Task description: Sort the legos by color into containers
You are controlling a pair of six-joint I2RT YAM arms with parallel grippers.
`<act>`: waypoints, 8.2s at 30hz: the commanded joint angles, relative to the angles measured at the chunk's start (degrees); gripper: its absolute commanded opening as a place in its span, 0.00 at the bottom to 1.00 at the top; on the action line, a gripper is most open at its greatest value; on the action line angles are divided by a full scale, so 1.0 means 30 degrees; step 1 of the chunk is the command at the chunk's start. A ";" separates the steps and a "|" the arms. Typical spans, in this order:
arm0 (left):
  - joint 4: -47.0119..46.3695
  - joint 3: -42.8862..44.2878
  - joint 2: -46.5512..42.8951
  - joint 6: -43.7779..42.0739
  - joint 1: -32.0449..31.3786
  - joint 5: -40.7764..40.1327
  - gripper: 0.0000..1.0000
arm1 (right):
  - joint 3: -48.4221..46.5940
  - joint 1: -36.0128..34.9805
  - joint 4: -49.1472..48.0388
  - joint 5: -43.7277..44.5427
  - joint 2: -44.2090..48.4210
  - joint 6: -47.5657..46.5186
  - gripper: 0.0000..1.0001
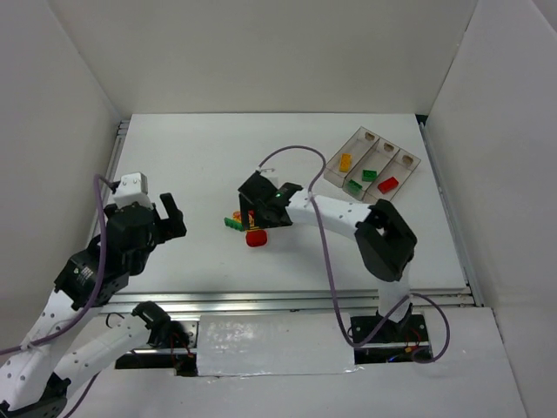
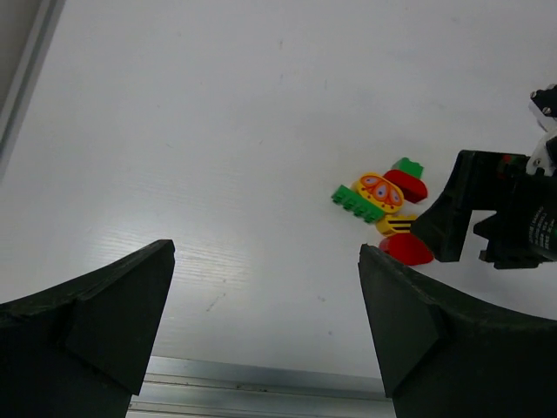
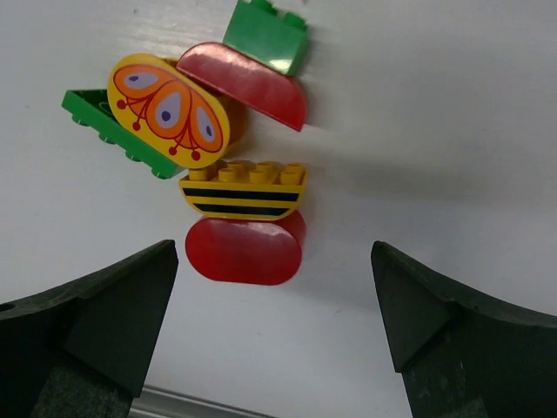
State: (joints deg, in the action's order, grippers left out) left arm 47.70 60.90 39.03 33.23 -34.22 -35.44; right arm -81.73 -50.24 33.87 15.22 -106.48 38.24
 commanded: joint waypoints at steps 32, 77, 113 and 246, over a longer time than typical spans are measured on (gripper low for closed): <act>-0.1984 -0.2109 0.0409 0.0020 0.0507 0.2521 1.00 | 0.4445 -0.2999 -0.3256 0.2254 0.2759 -0.1871 0.02; -1.7101 -0.6444 0.6415 0.8140 -0.0898 2.3210 0.90 | 0.9932 -0.4260 -0.4874 -0.4489 1.4927 -1.0109 0.00; -1.8768 -0.5975 0.4483 0.4772 -0.2042 2.1655 0.00 | 1.3854 0.1947 -0.8915 -1.4061 2.0812 -0.6976 1.00; -2.1379 2.4318 3.6649 -0.3021 -0.2364 1.3659 0.47 | 1.0429 1.6980 -0.0246 -1.3688 2.6146 0.0380 1.00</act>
State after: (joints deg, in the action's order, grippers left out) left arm -11.31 130.58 147.13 25.56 -40.75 6.04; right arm -48.56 0.67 32.14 -24.88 -28.34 39.59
